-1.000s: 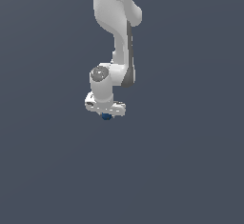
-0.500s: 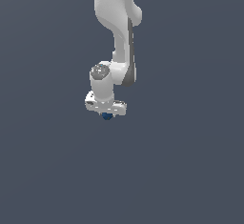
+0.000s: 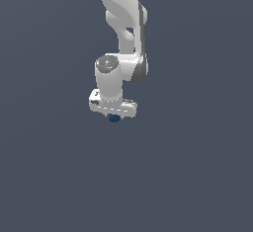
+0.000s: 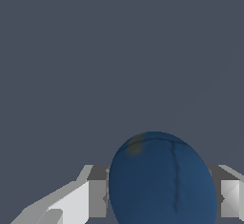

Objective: Pick up the object and move it to a goal position.

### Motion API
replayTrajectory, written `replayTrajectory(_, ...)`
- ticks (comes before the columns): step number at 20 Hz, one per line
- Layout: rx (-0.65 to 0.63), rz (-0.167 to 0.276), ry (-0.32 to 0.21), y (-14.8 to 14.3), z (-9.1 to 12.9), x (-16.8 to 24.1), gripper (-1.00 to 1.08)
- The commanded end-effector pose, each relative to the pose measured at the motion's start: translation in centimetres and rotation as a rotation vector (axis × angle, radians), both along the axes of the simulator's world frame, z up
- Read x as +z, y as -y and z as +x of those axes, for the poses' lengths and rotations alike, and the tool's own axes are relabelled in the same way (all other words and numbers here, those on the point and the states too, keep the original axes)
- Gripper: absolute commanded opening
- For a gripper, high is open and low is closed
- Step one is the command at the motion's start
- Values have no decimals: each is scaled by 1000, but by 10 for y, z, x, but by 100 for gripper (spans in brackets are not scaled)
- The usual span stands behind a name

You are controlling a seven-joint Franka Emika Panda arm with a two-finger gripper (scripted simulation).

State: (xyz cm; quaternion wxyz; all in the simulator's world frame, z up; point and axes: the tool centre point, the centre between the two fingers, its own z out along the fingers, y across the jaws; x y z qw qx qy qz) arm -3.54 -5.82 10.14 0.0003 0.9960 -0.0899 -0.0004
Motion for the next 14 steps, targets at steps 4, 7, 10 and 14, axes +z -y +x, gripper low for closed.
replayTrajectory(4,0,-1,1,-18,21,51,-100)
replayTrajectory(7,0,-1,1,-28,34,79,-100)
replayTrajectory(10,0,-1,1,-38,46,107,-100)
replayTrajectory(14,0,-1,1,-51,63,143,-100)
